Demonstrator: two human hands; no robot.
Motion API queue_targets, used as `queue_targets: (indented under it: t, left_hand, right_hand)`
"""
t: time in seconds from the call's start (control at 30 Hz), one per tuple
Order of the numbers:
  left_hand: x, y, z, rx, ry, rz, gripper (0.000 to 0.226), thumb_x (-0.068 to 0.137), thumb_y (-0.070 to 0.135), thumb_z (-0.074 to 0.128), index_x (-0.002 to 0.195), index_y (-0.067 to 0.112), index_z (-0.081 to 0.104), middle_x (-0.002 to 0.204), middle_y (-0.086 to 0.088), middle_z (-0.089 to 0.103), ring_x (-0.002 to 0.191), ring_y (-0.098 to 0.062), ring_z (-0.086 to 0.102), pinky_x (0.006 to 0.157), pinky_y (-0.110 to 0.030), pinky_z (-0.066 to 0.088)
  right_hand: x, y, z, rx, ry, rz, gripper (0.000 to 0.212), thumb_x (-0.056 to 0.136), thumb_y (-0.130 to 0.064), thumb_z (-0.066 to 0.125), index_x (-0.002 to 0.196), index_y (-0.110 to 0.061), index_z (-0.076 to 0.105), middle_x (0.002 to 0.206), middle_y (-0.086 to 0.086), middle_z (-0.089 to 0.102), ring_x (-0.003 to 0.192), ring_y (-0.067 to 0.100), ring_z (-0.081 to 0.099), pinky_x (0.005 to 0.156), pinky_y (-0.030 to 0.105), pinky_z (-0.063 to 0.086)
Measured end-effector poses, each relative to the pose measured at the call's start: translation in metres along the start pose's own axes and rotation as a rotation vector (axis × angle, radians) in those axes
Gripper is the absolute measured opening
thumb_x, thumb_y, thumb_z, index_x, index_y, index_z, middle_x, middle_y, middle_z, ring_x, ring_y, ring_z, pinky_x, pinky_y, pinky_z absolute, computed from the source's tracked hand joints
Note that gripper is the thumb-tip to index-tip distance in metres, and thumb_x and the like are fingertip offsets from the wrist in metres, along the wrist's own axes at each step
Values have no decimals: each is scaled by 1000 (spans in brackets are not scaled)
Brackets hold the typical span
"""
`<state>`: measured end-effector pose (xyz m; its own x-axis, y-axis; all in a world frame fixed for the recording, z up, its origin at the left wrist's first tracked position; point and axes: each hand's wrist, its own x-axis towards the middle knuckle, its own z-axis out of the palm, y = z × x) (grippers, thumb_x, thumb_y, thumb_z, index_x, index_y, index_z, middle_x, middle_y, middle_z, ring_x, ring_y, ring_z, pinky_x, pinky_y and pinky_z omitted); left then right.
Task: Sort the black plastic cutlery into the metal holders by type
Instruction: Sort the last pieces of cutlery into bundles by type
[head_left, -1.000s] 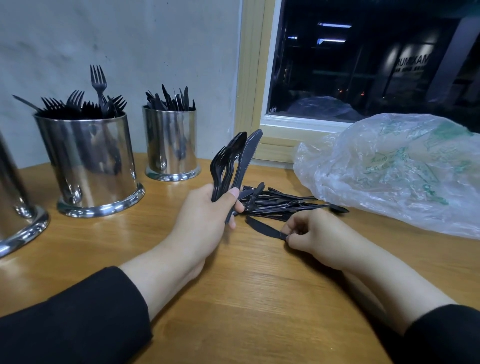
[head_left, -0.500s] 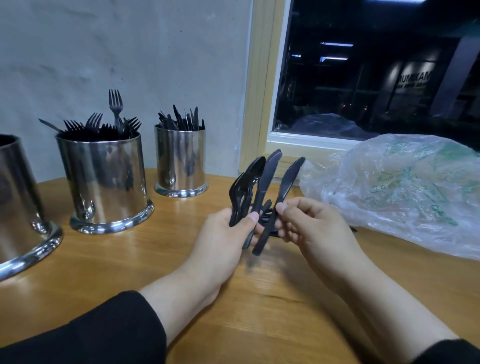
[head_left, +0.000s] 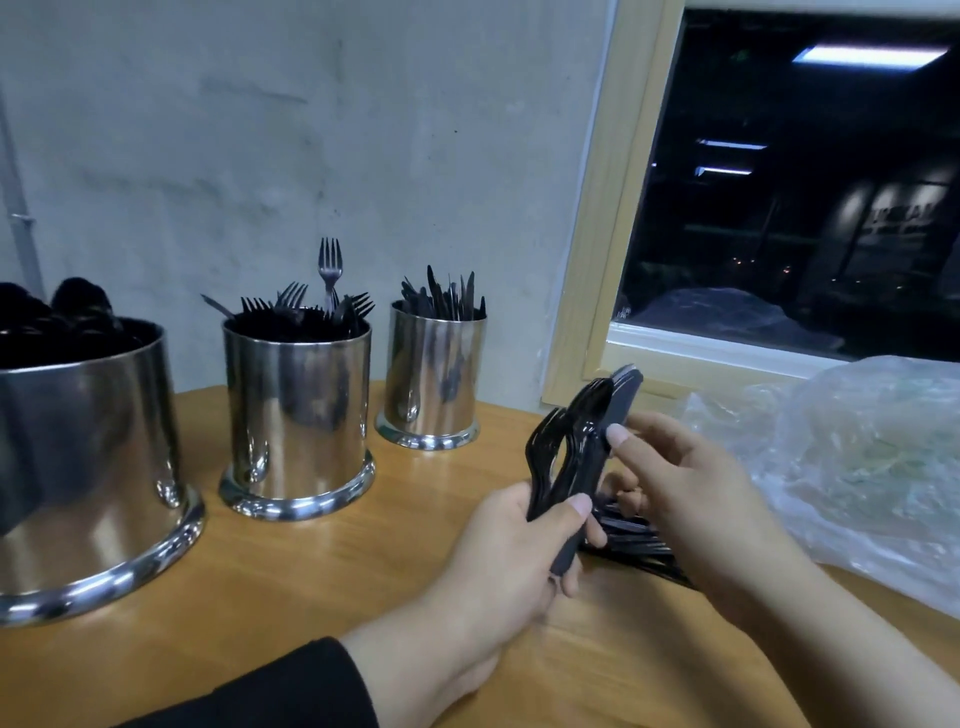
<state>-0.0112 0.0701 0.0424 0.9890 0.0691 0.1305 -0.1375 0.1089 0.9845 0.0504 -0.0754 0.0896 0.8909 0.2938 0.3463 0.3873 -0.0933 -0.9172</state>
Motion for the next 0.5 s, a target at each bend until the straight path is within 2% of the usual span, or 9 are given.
queue_targets:
  t: [0.1, 0.17, 0.23, 0.33, 0.4, 0.43, 0.5]
  left_hand:
    - [11, 8, -23, -19, -54, -33, 25, 106, 21, 52, 91, 3, 62, 53, -1, 52, 33, -3, 35, 36, -14, 21]
    - [21, 12, -41, -31, -66, -38, 29, 105, 25, 55, 96, -2, 63, 61, -9, 51, 39, -7, 35, 36, -15, 20]
    - [29, 16, -56, -58, -57, -28, 35, 103, 30, 59, 109, -5, 63, 72, -17, 52, 46, -12, 35, 37, -17, 18]
    - [34, 24, -70, -127, -1, 13, 34, 107, 27, 51, 118, -3, 61, 75, -7, 70, 45, -10, 50, 37, -18, 16]
    - [36, 28, -75, -164, 106, 52, 29, 108, 28, 48, 119, 6, 62, 91, -5, 77, 62, -13, 68, 36, -19, 20]
    - [38, 27, -79, -165, 169, 67, 27, 108, 29, 48, 117, 9, 63, 94, -4, 78, 69, -16, 71, 35, -19, 23]
    - [41, 25, -85, -146, 267, 81, 26, 108, 30, 48, 111, 12, 66, 85, -3, 75, 62, -15, 66, 36, -21, 25]
  right_hand:
    - [29, -9, 8, -53, -70, -35, 25, 101, -32, 58, 98, -11, 69, 72, 5, 60, 64, 19, 49, 64, 37, 39]
    - [48, -13, 18, -31, -87, -43, 22, 100, -27, 59, 96, -8, 69, 74, 6, 60, 65, 19, 48, 63, 35, 36]
    - [66, -15, 30, 55, -126, -40, 17, 100, -21, 60, 97, -8, 71, 79, 10, 62, 70, 20, 49, 63, 35, 37]
    - [86, -27, 46, 76, -172, -60, 17, 100, -17, 59, 96, -5, 69, 82, 12, 66, 71, 19, 51, 68, 35, 42]
    - [101, -44, 52, 124, -81, -104, 15, 99, -13, 58, 91, -5, 66, 76, 8, 65, 69, 17, 55, 69, 31, 48]
    - [112, -53, 53, 161, -10, -134, 14, 100, -12, 58, 89, -5, 65, 74, 9, 63, 69, 18, 56, 70, 30, 51]
    - [135, -73, 56, 150, 123, -214, 16, 100, -12, 59, 85, -8, 64, 70, 6, 63, 69, 19, 59, 73, 30, 56]
